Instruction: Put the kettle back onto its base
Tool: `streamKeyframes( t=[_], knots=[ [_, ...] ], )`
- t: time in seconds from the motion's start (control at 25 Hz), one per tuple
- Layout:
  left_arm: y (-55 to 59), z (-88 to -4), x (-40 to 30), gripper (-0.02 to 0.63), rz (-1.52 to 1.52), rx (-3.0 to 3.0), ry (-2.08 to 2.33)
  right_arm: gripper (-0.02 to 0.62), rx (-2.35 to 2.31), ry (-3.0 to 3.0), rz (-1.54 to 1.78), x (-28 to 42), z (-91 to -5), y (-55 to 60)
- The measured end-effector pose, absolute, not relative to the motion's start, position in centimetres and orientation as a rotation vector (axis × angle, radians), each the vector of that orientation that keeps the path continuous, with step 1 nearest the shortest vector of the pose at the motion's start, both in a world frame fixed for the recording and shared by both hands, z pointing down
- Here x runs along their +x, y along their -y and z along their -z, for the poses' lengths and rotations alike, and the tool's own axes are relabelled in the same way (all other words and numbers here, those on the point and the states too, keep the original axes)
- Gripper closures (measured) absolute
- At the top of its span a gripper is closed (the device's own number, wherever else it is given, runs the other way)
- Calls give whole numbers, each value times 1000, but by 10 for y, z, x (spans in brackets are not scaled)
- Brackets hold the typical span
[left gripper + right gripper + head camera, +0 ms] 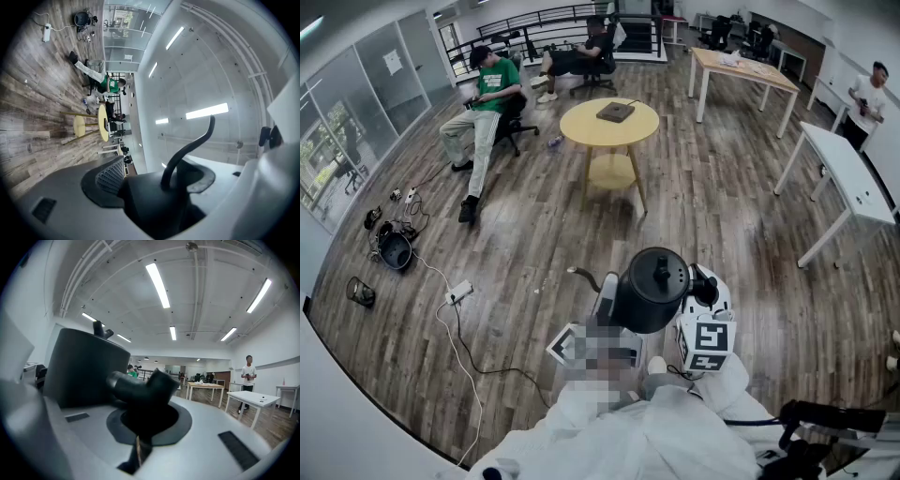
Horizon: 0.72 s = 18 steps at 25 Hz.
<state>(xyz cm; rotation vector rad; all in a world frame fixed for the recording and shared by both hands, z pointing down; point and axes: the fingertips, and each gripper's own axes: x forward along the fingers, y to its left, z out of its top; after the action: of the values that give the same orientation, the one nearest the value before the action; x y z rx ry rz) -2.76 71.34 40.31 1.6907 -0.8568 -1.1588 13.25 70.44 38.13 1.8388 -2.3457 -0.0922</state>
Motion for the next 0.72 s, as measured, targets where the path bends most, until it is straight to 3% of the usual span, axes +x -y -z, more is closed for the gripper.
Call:
streamKeyframes(
  t=[0.72],
  knots=[
    [-662,-408,-40,268,1178,1680,917,583,1771,2408,67,119,-389,-639]
  ],
)
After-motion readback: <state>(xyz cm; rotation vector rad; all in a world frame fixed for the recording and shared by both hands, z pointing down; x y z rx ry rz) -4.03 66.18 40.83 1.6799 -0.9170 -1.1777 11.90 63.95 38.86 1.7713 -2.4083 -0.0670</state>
